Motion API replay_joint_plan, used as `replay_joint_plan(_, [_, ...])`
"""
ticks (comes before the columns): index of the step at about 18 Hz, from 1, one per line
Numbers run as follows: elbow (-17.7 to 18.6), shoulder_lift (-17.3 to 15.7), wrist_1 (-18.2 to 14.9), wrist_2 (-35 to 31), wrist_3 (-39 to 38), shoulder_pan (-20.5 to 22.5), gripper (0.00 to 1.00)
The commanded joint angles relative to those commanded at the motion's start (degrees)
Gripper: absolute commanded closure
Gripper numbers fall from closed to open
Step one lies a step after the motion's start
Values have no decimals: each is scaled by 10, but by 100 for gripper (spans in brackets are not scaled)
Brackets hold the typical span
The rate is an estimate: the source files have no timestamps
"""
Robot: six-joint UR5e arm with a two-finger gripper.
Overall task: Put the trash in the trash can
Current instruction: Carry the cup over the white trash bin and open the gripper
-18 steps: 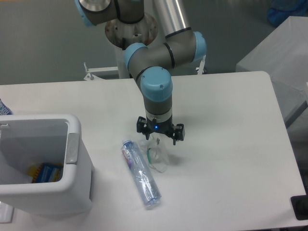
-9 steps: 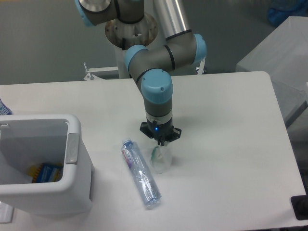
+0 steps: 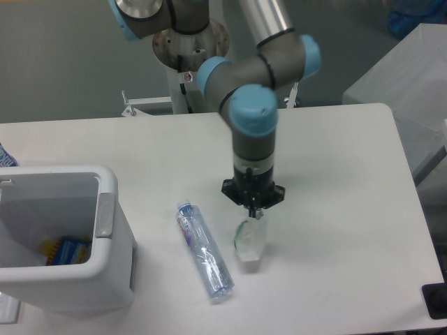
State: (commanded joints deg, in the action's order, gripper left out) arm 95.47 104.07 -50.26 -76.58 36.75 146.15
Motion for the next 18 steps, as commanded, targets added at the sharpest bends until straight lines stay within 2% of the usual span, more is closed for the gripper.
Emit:
replay_joint_plan(3, [-53, -7, -15, 83, -52, 9, 100])
replay_joint_plan(7, [-84, -37, -12, 145, -140, 1, 100])
replay_joint_plan(9, [-92, -62, -7, 184, -184, -9, 100])
replay_joint_plan(14, [-100, -96, -7, 206, -219, -76, 100])
replay_joint_plan(18, [-99, -102, -7, 207, -246, -138, 100])
